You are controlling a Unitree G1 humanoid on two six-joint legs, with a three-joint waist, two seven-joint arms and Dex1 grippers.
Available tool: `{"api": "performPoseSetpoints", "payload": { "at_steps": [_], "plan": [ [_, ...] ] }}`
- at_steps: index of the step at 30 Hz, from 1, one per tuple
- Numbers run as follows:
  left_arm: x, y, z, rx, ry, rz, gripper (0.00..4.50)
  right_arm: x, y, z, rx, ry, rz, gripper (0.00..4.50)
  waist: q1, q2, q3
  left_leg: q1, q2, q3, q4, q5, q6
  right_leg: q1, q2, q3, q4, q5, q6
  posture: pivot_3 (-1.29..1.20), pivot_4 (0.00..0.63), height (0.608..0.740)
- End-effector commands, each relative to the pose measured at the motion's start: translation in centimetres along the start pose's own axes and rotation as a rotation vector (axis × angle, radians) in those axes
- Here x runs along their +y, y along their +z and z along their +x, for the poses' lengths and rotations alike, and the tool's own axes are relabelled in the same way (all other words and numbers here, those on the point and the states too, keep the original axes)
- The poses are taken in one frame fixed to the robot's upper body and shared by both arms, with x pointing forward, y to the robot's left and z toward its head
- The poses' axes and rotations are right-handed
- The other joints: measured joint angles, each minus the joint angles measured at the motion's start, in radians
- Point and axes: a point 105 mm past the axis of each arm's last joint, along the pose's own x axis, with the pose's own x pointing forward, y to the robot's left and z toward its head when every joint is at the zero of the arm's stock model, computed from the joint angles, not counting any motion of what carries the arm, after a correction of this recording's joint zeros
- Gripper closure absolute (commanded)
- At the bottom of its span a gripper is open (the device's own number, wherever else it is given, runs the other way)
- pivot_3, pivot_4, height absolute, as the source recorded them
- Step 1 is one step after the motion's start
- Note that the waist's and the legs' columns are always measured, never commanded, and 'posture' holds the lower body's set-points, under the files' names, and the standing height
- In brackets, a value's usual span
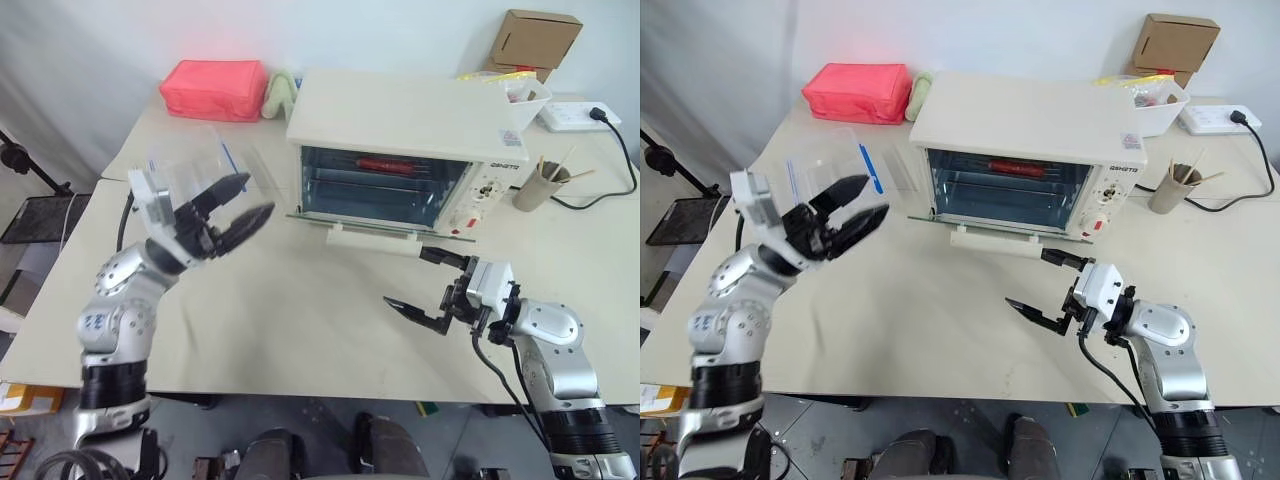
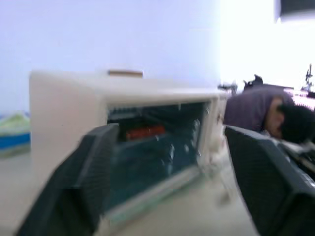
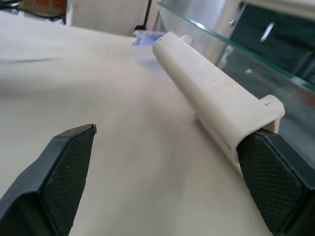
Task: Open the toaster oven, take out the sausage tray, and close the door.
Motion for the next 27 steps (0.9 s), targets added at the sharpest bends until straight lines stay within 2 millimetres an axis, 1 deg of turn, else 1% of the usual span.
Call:
{"api": "performPoseSetpoints", "payload": {
  "at_steps": [1,3,5,8,9,13,18,21,23,25,27],
  "plan": [
    [1.5,-0.6,1.8,0.004,0.053,0.019,2.16,0.1,1.8,0.4,-0.045,0.03,-0.086,0.0,0.001,0.0,0.0,0.0,0.0,0.0,0.0,0.0,0.0,0.0,0.0,-0.001,0.0,0.0,0.0,0.0,0.15,0.74],
    [2.5,-1.6,2.9,0.032,0.077,0.014,2.84,0.1,1.8,0.3,-0.039,0.033,-0.099,0.0,0.002,0.0,0.0,0.0,0.0,0.0,0.0,0.0,0.0,0.0,0.001,-0.001,0.0,0.0,0.0,0.0,0.15,0.74],
    [2.8,-2.9,3.8,0.078,0.076,0.025,3.49,0.1,1.8,0.2,-0.034,0.026,-0.108,0.0,0.0,0.0,0.0,0.0,0.0,0.0,0.0,0.0,0.0,0.0,0.002,-0.002,0.0,0.0,0.0,0.0,0.15,0.74],
    [2.6,-4.5,4.7,0.131,0.035,0.003,4.36,0.0,1.8,0.0,-0.027,0.007,-0.123,0.0,0.001,0.0,0.0,-0.001,0.001,0.0,0.0,0.0,0.0,0.0,0.004,-0.002,-0.001,0.0,0.0,0.0,0.15,0.74],
    [2.5,-4.9,4.8,0.145,0.021,0.002,4.49,0.0,1.8,-0.1,-0.026,0.003,-0.125,0.0,0.0,0.0,0.0,-0.001,0.001,0.0,0.0,0.0,0.0,0.0,0.004,-0.002,-0.001,0.0,0.0,0.0,0.15,0.74],
    [1.4,-6.4,5.0,0.185,-0.059,-0.013,4.49,0.1,2.4,-1.0,-0.024,-0.048,-0.147,0.0,0.002,0.0,0.0,-0.001,0.002,0.0,0.0,0.0,0.0,0.0,0.005,-0.001,-0.001,0.0,0.0,0.0,0.15,0.74],
    [0.8,-7.6,4.3,0.226,-0.109,-0.021,4.49,0.9,2.5,-2.9,0.021,-0.122,-0.147,0.0,0.015,-0.001,0.0,-0.001,0.002,-0.001,0.002,0.0,0.0,0.0,0.005,-0.001,-0.001,0.0,0.0,0.0,0.15,0.74],
    [0.2,-8.6,3.1,0.275,-0.146,-0.003,4.49,3.0,1.8,-6.3,0.139,-0.191,-0.094,0.0,0.029,0.0,0.0,-0.001,0.002,-0.002,0.002,0.0,0.0,0.0,0.005,-0.001,-0.001,0.0,0.0,0.0,0.15,0.74],
    [0.1,-9.1,2.5,0.297,-0.147,0.003,4.49,3.6,1.3,-8.2,0.203,-0.251,-0.051,0.0,0.028,0.0,0.0,-0.001,0.002,-0.002,0.002,0.0,0.0,0.002,0.005,-0.001,-0.001,0.0,0.0,0.0,0.15,0.74],
    [-0.4,-10.0,1.6,0.34,-0.162,0.025,4.49,3.0,1.1,-10.4,0.26,-0.359,-0.039,0.0,0.025,-0.001,0.0,-0.001,0.002,-0.001,0.004,-0.001,0.0,0.002,0.006,0.0,-0.002,0.001,0.001,0.0,0.15,0.74],
    [-1.0,-10.7,0.8,0.374,-0.178,0.038,4.49,2.0,1.4,-11.6,0.295,-0.422,-0.065,0.0,0.02,-0.001,0.001,0.0,0.002,0.001,0.006,-0.001,0.0,0.003,0.005,0.003,-0.002,0.001,0.002,0.0,0.15,0.74]
  ]
}}
